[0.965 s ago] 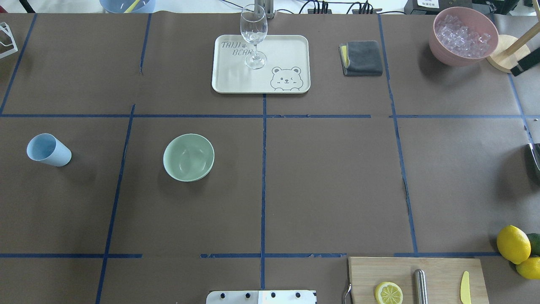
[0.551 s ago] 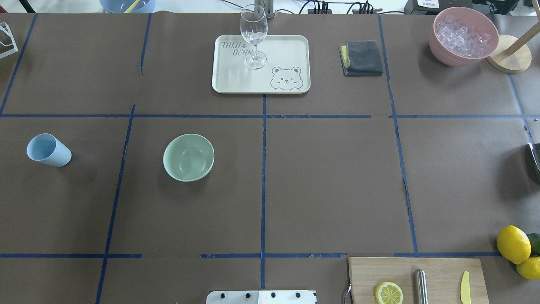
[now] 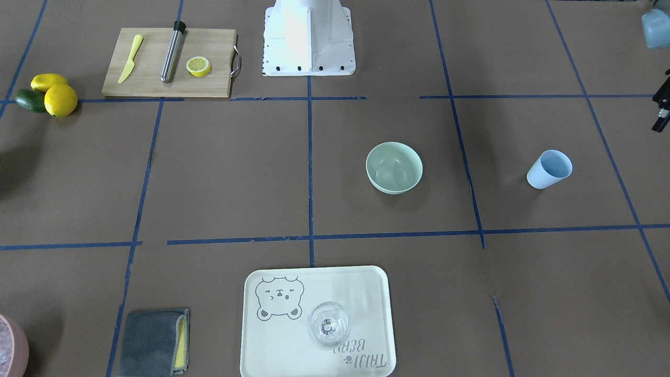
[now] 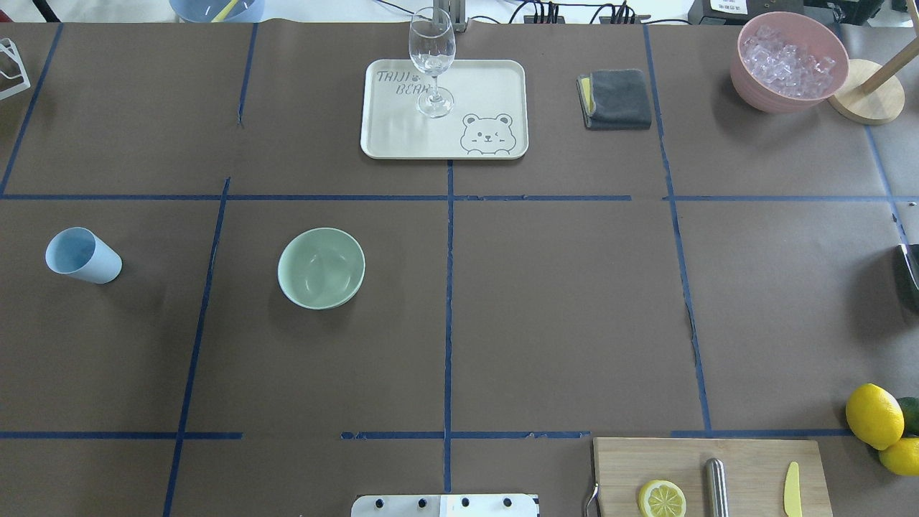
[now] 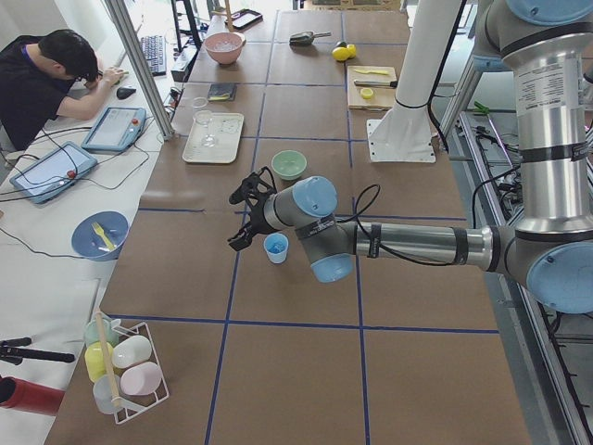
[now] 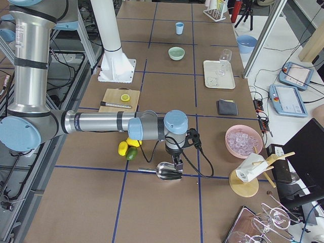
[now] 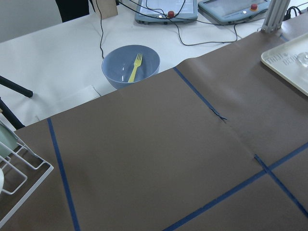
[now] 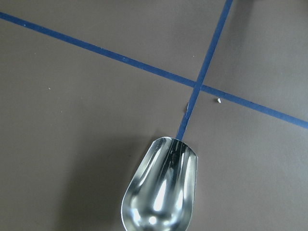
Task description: Pour ice into bowl
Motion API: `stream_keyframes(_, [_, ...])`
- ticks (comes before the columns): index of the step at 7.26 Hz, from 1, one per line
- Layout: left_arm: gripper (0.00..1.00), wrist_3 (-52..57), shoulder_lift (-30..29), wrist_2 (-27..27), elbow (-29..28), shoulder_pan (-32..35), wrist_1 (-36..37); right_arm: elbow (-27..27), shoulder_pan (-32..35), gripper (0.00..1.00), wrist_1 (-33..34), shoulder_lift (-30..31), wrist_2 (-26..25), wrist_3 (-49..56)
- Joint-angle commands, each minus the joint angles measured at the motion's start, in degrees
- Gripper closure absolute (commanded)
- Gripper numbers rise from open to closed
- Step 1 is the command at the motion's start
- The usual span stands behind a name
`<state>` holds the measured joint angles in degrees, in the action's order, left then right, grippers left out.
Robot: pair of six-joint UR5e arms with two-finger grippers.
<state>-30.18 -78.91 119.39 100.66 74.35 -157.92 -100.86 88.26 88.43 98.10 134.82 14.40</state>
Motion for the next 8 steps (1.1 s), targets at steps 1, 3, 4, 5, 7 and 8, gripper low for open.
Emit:
stream_keyframes(1, [0.00, -18.16, 4.53, -22.15, 1.81, -18.88, -7.30, -0.04, 0.07, 0.00, -0.54, 0.95, 0.09, 0.11])
stream_keyframes(3, [0.00, -29.89, 8.93, -44.13, 3.58, -36.12, -7.93, 0.05, 0.07, 0.00, -1.24, 1.22, 0.09, 0.11])
stream_keyframes(4, [0.00, -33.68, 10.00, -53.90, 3.49, -43.60, -7.67, 0.05, 0.16, 0.00, -1.33, 1.22, 0.09, 0.11])
stream_keyframes(5, [0.00, -35.55, 10.79, -60.96, 3.14, -48.64, -7.32, 0.05, 0.25, 0.00, -1.33, 1.22, 0.09, 0.11])
stream_keyframes(7, [0.00, -43.26, 10.71, -71.36, 1.04, -56.83, -2.68, 0.13, 0.43, 0.00, -1.33, 1.30, 0.00, 0.11])
stream_keyframes(8, [0.00, -43.39, 10.71, -73.23, -0.01, -57.21, -1.61, 0.22, 0.43, 0.00, -1.24, 1.30, 0.00, 0.11])
